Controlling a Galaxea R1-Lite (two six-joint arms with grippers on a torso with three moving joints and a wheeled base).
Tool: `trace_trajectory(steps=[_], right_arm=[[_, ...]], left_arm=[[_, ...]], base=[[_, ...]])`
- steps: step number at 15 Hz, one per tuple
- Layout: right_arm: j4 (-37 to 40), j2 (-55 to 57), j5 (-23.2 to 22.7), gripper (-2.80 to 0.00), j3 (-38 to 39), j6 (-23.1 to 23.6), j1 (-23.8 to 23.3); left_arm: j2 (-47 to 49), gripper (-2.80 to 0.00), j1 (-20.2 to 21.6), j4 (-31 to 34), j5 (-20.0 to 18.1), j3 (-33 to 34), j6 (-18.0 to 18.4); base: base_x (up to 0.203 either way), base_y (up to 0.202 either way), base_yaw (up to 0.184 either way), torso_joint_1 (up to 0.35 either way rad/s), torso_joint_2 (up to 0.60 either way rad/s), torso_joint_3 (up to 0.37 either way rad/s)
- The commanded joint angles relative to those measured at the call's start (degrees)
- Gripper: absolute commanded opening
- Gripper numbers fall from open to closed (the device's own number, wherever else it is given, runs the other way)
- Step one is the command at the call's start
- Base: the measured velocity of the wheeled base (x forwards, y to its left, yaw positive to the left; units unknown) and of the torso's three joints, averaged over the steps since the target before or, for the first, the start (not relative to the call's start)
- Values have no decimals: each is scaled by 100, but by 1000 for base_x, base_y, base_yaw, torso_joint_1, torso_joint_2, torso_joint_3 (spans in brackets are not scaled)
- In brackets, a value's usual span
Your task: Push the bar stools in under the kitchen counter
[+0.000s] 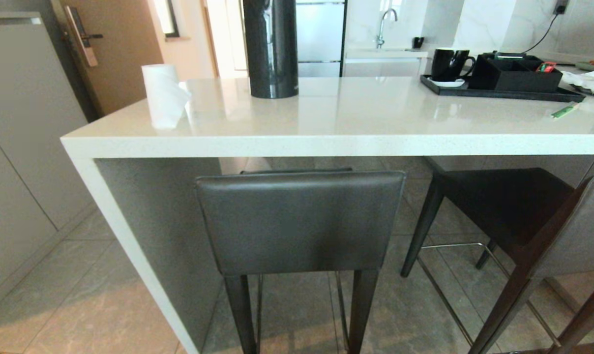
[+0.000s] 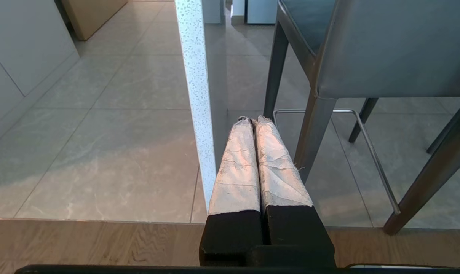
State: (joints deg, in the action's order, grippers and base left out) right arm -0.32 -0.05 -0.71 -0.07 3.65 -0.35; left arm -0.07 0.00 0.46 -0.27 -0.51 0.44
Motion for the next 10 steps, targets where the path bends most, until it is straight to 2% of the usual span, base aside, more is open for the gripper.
trace_trajectory(steps=[1,4,10], right_arm=[[-3,14,-8,-280,-8,-18,0],[-3,14,62,-280,-8,-321,0],[-29,14,79,-280,7,-356,0]], left_arm=[[7,-280,1,-2,0,7,2],[9,-280,0,-11,0,16,-7],[10,-280,0,-38,18,25,-35]], base=[[0,0,0,0,0,0],[0,0,0,0,0,0],[0,0,0,0,0,0]])
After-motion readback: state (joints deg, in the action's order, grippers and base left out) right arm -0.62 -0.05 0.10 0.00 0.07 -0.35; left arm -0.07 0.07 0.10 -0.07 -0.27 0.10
